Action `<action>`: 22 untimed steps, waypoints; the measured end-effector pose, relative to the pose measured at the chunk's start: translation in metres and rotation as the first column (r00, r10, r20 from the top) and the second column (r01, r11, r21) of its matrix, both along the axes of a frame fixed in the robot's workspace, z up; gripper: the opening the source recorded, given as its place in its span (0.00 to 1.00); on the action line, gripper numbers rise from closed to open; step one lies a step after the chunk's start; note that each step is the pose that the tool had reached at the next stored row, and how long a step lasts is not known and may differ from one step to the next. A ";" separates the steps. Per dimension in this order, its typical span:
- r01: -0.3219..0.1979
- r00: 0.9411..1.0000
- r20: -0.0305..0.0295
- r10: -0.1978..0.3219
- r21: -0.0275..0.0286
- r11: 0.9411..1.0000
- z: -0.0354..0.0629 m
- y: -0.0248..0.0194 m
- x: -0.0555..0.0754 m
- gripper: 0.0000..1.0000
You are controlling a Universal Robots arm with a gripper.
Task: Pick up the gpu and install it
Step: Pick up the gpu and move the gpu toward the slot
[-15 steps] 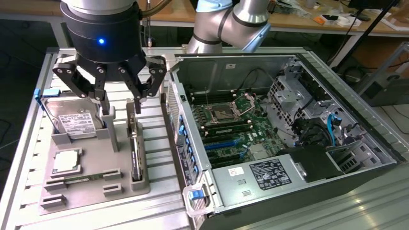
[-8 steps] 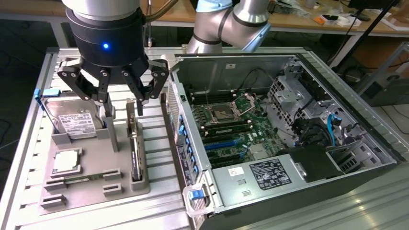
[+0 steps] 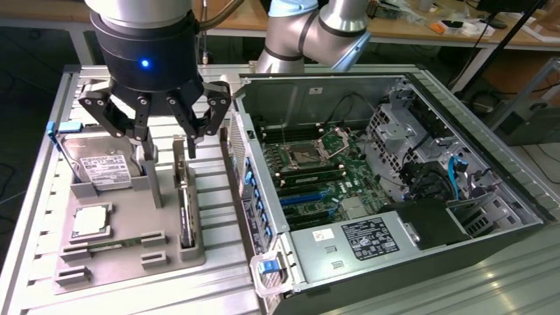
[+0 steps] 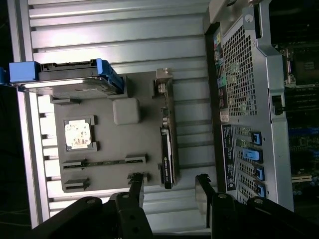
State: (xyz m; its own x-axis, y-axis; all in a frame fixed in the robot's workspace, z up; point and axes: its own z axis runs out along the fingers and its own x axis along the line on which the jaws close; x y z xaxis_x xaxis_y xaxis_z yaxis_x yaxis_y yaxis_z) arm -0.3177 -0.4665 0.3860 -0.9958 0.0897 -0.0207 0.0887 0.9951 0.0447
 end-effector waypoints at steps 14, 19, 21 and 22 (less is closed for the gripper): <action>0.000 1.000 0.000 0.000 0.000 1.000 -0.0097 0.0000 0.000 0.54; 0.000 1.000 0.000 0.000 0.000 1.000 -0.0123 0.0000 0.000 0.54; 0.000 1.000 0.000 0.000 0.000 1.000 -0.0133 0.0000 0.000 0.54; 0.000 1.000 0.000 0.000 0.000 1.000 -0.0138 0.0000 0.000 0.54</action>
